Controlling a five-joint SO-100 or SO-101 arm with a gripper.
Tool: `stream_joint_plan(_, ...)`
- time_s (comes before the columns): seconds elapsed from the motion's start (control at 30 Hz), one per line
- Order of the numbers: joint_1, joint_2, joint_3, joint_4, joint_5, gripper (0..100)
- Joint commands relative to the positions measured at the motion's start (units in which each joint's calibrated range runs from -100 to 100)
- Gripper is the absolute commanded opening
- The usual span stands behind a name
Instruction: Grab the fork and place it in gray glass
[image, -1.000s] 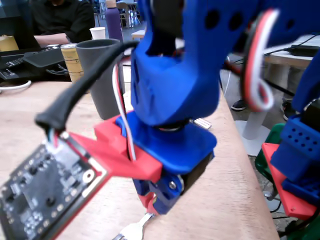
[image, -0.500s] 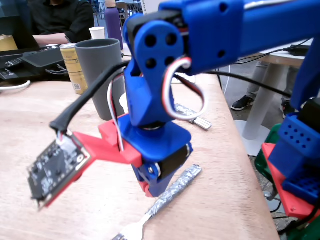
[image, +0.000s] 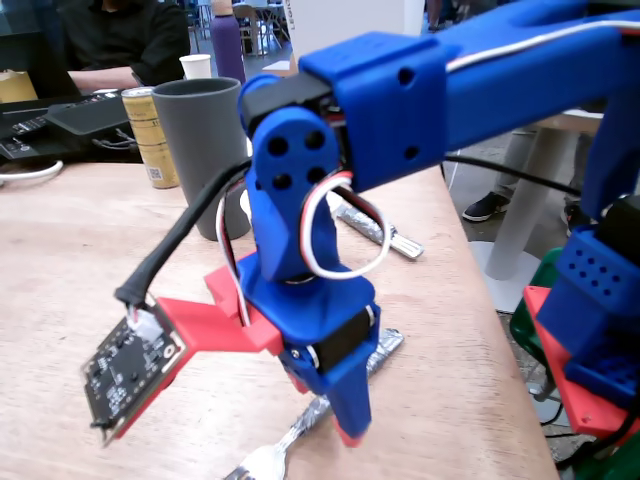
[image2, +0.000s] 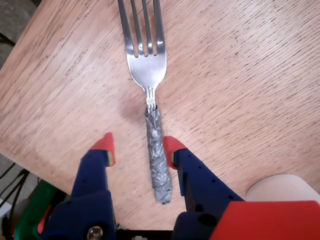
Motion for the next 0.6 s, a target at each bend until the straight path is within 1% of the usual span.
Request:
stream_joint_plan(0.0,0.0,-0.4,-2.3,-0.3,0.2,25)
stream_joint_plan(0.17,2.7,0.4,-2.4,-0.4,0.3,25)
stream_joint_plan(0.27,2.9,2.0,-3.4,-2.7,2.1,25)
stream_joint_plan(0.57,2.7,4.5,-3.1,-4.2,2.1,25)
